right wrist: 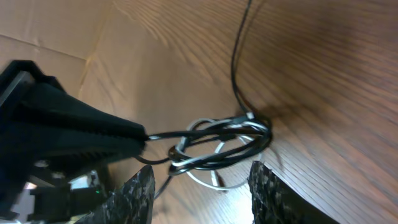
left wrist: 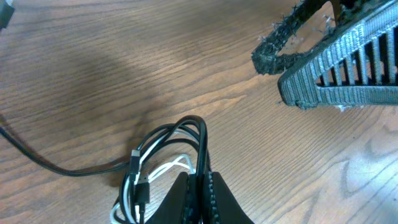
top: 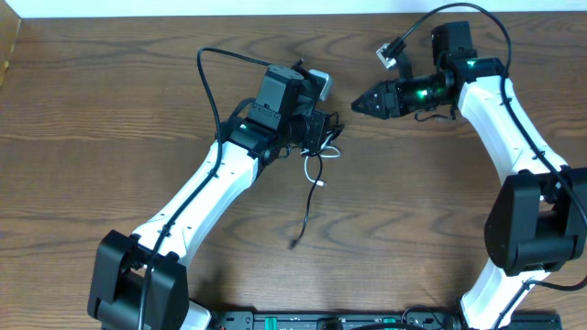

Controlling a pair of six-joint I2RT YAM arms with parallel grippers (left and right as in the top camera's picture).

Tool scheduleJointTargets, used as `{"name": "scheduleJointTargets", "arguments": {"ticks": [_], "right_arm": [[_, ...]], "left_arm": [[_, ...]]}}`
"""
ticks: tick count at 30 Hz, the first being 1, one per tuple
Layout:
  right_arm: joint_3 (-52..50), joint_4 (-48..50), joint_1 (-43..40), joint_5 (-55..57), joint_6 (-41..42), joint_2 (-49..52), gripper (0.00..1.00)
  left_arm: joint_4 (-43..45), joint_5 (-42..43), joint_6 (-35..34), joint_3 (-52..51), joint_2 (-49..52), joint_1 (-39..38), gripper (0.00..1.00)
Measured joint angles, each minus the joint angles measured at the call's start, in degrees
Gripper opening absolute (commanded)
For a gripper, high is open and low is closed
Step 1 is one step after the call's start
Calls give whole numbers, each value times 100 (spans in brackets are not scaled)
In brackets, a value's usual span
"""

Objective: Untangle cables

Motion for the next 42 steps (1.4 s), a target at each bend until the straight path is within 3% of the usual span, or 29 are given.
{"name": "scheduleJointTargets", "arguments": {"ticks": [8,17,23,28,37,42], "right_arm": [[0,11,280,863,706,0,50],[0,400,688,1650,326,0,53],[2,658,881,2957,1530,28,52],[2,693,881,3467,2037,358,52],[4,472,872,3460,1961,481,50],[11,-269,798,3499,782,487,53]], "left_arm": [[623,133,-446,0,-13,70,7],[879,306,-717,0,-1047,68,8],[935,321,-933,0,-1351,68,7],[1082,319,-984,0,-1467,68,7],[595,319,-1038,2,-964,68,8],[538,317,-1058,2,-428,68,9]]}}
